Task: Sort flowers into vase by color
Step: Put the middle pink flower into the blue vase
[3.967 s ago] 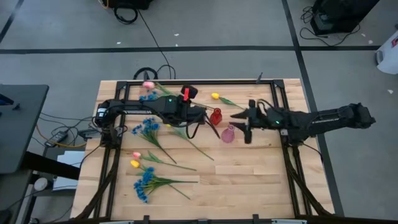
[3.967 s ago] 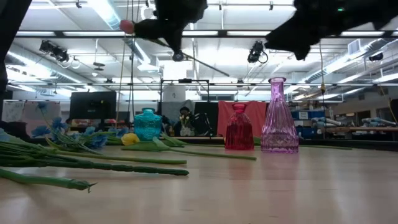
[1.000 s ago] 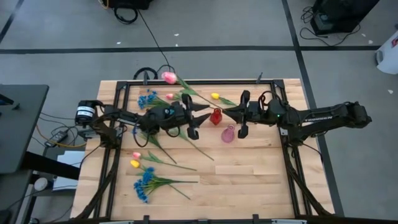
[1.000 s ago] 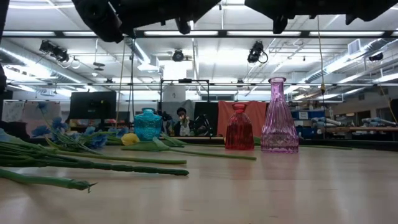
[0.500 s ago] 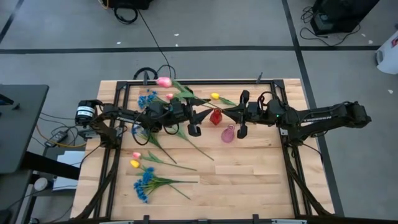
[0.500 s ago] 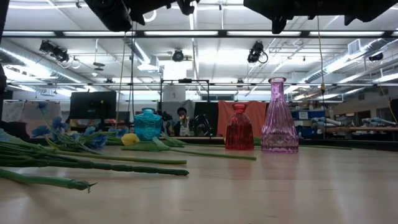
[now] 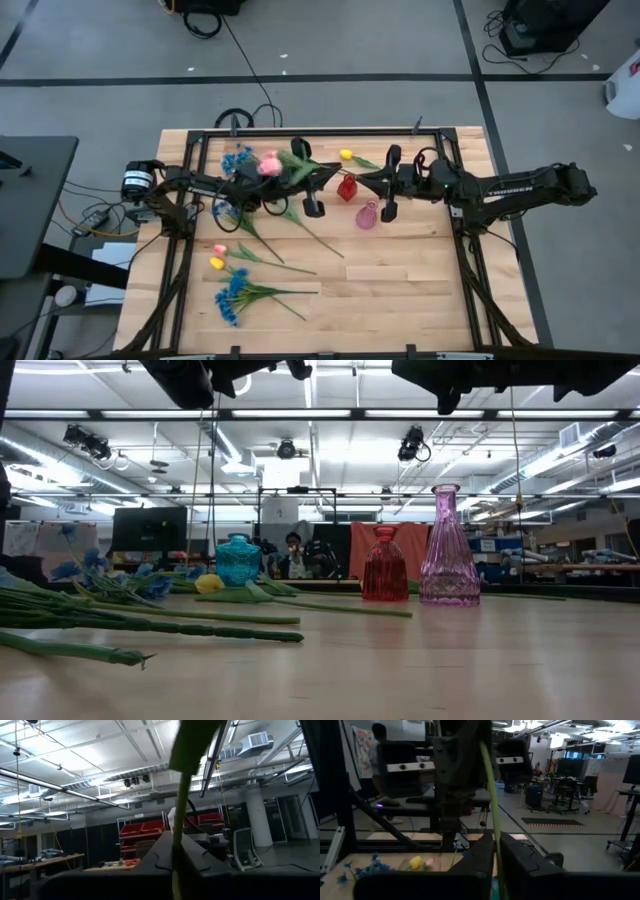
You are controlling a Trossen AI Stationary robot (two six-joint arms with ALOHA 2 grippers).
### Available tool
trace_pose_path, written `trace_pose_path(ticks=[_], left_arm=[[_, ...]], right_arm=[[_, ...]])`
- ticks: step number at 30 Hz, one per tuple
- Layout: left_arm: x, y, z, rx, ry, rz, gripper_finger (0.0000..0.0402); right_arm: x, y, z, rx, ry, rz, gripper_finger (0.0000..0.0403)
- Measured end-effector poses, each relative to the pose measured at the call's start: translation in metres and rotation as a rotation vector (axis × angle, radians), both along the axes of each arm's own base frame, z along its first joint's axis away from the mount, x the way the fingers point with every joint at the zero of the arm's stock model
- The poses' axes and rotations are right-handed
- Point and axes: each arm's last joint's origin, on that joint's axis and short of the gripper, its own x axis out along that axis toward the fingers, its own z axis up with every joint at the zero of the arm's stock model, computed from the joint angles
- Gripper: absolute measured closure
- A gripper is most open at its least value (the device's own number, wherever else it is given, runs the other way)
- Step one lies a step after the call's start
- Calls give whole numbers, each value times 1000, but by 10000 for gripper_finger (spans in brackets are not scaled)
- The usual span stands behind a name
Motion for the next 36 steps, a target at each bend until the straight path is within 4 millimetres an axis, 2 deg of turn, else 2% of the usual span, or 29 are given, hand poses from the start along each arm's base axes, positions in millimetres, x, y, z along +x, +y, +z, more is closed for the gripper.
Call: trace_pose_path(ticks=[8,12,16,21,26,31,36], left_arm=[[-1,7,-1,-27,95,10,391],[-15,12,13,-33,176,29,392],[-34,12,25,-30,312,44,391],[-57,12,28,-56,489,103,390],[-78,13,11,-100,571,159,390],[-104,16,-5,-156,561,270,390],[-118,20,-24,-212,543,326,390]], right_arm=[[-7,0,5,1,-5,-19,243],[-22,1,13,13,-13,-19,192],[-37,1,16,36,18,-19,158],[-46,4,11,85,101,-11,143],[-44,8,9,83,117,14,145],[-44,12,9,58,117,26,146],[-43,12,13,32,77,10,146]])
